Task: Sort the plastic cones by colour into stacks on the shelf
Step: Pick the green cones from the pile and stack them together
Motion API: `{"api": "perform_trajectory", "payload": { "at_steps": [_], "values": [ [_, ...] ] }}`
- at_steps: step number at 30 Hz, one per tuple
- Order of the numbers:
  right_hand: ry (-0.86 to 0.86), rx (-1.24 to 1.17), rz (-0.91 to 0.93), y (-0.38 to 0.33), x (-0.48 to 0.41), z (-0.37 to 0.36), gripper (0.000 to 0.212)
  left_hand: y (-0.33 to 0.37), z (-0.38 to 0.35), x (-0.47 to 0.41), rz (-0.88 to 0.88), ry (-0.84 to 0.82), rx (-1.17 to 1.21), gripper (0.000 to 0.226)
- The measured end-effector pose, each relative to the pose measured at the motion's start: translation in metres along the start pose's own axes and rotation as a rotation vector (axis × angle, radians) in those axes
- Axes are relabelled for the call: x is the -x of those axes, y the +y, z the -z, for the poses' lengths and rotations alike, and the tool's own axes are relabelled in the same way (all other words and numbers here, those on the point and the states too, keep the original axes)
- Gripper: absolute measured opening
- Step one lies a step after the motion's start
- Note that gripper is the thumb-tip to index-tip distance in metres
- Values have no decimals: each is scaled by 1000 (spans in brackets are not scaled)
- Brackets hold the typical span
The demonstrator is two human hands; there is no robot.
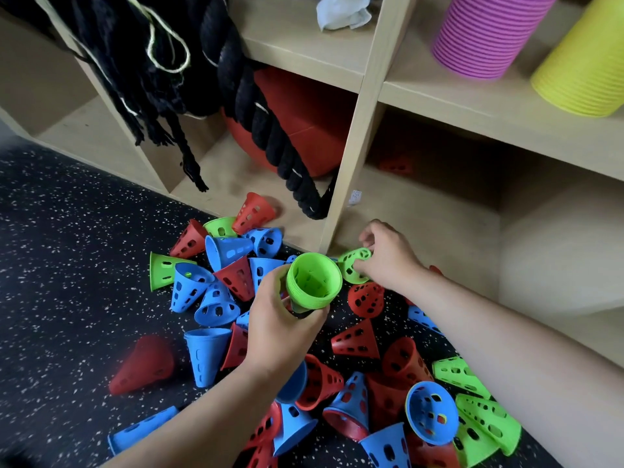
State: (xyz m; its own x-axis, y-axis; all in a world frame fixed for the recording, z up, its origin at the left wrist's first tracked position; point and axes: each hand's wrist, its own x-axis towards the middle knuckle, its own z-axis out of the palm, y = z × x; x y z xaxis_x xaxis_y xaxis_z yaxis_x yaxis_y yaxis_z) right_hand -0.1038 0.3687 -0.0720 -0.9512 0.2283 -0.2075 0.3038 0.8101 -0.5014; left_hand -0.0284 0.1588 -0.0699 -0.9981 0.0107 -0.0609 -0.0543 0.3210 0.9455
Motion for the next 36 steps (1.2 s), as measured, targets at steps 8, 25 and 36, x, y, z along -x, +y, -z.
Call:
{"api": "perform_trajectory", "payload": {
  "at_steps": [8,25,36],
  "values": [
    [-394,349,-71,2,9,3,86,-4,-1,3,-2,2,-39,60],
    [-81,-5,12,19,107,27,56,0,5,25,-26,-21,-45,57],
    [538,-473,273,12,215,77,47,24,-20,77,-135,-168,-46,63]
  ]
}}
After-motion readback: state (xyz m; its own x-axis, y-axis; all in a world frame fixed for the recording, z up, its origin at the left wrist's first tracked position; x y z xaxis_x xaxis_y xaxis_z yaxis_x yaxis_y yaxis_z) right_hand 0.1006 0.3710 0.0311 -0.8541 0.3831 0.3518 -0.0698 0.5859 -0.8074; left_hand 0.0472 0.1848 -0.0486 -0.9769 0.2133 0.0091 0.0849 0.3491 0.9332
